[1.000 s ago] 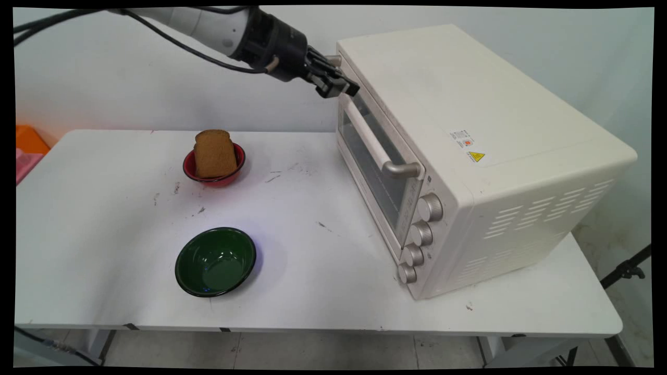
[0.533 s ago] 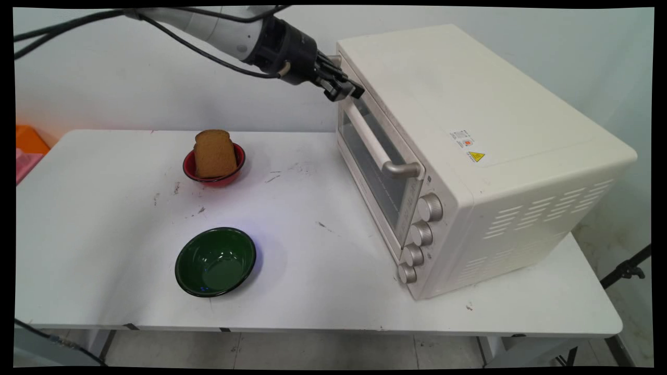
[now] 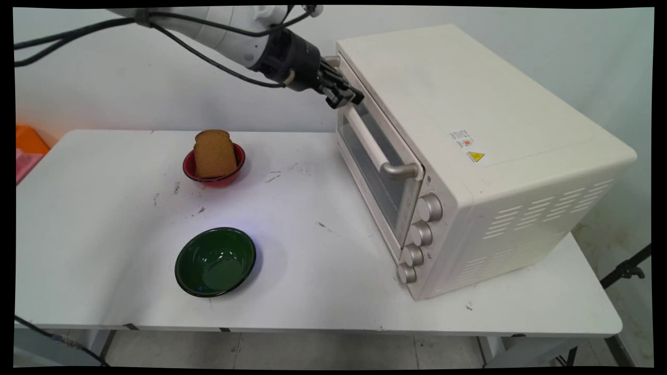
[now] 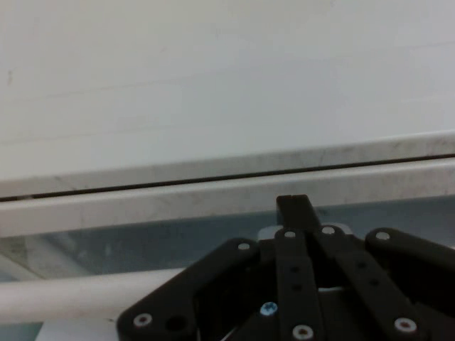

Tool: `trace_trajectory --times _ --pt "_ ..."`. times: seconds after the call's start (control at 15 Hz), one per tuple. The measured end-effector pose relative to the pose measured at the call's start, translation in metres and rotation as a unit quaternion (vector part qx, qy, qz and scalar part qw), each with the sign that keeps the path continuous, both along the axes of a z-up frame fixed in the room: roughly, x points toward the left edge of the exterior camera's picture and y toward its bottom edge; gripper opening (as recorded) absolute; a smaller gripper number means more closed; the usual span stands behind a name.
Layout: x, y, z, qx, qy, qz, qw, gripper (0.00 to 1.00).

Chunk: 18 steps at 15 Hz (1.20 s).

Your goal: Open the oven

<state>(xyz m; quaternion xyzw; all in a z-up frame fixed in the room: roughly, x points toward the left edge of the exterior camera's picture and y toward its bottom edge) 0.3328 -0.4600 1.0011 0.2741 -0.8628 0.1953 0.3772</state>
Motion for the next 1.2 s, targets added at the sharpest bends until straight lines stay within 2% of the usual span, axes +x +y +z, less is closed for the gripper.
trace_trajectory --times 0.47,1.2 --pt "-0.003 -0.003 -0.006 -0.003 -0.012 -0.007 0.9999 0.00" --pt "0.017 0.009 -0.006 0.010 -0.040 -0.001 0.9991 0.00"
